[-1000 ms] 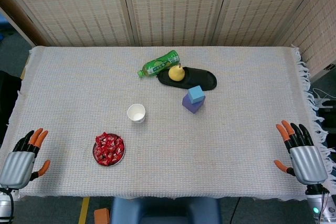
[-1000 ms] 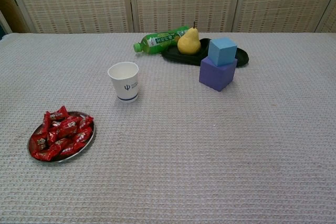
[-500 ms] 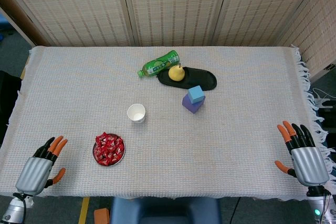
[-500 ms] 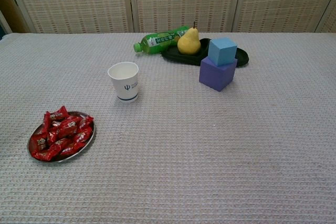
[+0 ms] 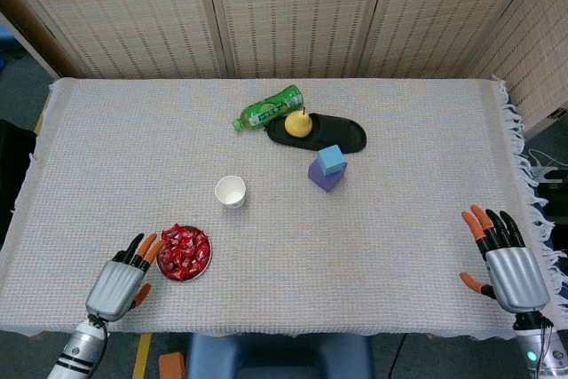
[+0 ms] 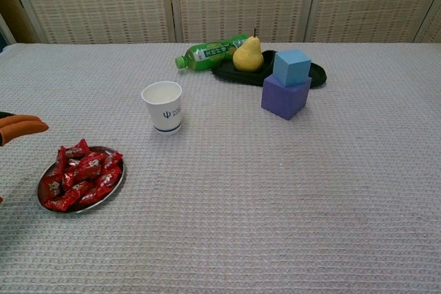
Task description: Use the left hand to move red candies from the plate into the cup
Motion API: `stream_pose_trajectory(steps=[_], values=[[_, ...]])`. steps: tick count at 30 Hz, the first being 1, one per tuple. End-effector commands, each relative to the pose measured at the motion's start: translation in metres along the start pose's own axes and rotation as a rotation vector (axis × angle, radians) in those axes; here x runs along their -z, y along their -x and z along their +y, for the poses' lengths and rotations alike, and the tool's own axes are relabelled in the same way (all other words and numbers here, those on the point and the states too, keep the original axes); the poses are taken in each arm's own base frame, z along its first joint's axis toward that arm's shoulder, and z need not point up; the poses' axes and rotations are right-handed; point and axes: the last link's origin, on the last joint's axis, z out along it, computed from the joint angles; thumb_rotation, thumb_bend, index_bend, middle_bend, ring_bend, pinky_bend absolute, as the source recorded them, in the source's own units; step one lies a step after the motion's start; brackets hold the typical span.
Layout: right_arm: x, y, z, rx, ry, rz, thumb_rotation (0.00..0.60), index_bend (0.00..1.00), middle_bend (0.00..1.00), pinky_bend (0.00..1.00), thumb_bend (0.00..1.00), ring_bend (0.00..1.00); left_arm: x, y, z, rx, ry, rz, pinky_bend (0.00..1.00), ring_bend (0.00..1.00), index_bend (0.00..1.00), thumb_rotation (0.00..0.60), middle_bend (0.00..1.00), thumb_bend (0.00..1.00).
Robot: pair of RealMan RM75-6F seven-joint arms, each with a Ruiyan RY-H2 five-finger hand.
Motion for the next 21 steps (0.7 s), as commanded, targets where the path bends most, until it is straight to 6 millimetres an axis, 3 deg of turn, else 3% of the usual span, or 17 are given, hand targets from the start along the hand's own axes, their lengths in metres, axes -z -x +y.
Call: stream_pose_trajectory(steps=[1, 14, 21], values=[[0.000, 0.000, 0.000, 0.000, 0.000, -0.002, 0.600, 0.00, 0.00, 0.00, 0.00, 0.00, -0.020, 0.003, 0.013, -0.027, 0.002, -0.023, 0.40, 0.00, 0.00, 0.600, 0.00, 0.34], [-0.002, 0.002, 0.001, 0.002, 0.007, -0.019, 0.600, 0.00, 0.00, 0.00, 0.00, 0.00, -0.052, 0.015, 0.034, -0.128, 0.003, -0.067, 0.55, 0.03, 0.00, 0.600, 0.00, 0.34], [-0.002, 0.001, 0.003, -0.002, 0.014, -0.017, 0.600, 0.00, 0.00, 0.00, 0.00, 0.00, -0.060, 0.024, 0.037, -0.172, 0.000, -0.095, 0.65, 0.14, 0.08, 0.600, 0.11, 0.35]])
